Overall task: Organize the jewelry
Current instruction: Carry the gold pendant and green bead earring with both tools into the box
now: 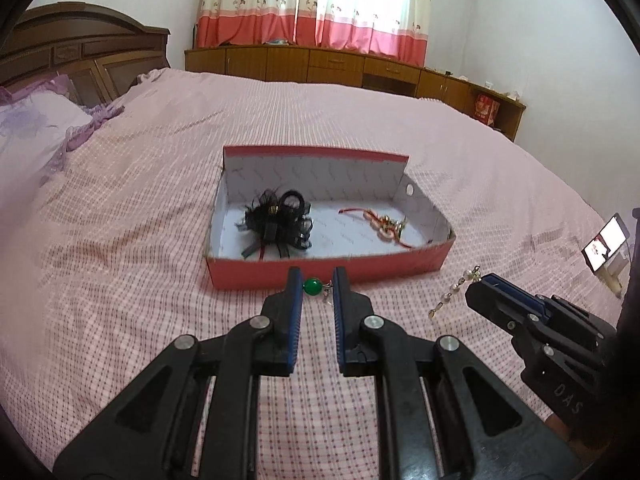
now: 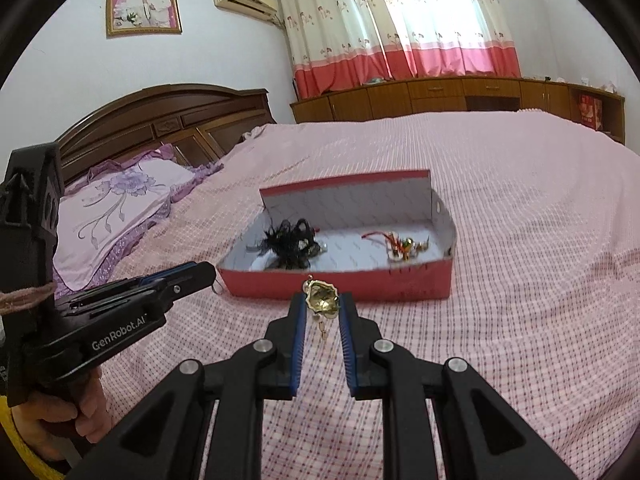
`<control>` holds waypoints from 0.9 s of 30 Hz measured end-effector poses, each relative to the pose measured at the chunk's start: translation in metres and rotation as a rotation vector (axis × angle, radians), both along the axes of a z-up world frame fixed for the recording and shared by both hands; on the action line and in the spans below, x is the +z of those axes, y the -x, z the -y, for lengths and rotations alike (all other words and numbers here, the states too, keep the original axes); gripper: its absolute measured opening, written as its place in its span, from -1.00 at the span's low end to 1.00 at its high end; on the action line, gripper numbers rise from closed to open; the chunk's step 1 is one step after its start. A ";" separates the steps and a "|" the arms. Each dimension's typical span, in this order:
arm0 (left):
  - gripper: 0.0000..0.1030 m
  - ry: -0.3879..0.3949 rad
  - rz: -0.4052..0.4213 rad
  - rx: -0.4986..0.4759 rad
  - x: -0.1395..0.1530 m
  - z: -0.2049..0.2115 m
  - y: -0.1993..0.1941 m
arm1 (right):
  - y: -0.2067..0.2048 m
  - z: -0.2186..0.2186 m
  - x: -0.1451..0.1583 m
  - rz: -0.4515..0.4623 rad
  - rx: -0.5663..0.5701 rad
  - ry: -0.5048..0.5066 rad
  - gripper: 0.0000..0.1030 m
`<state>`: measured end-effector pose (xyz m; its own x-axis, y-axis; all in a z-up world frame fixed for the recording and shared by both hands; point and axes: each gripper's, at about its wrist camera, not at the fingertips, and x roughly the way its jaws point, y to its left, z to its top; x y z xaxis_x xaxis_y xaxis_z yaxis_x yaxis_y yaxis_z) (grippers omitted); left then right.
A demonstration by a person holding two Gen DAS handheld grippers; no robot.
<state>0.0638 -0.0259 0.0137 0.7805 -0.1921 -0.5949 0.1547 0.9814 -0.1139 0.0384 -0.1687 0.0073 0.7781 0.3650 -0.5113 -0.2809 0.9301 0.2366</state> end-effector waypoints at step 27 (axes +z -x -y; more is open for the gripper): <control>-0.88 0.021 0.129 0.049 0.024 0.007 -0.065 | -0.073 -0.003 0.030 0.123 -0.063 0.007 -0.65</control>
<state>0.1284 -0.0332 0.0382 0.8590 -0.1632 -0.4852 0.1212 0.9857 -0.1170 0.1116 -0.1661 0.0371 0.8561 0.3101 -0.4133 -0.2483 0.9484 0.1972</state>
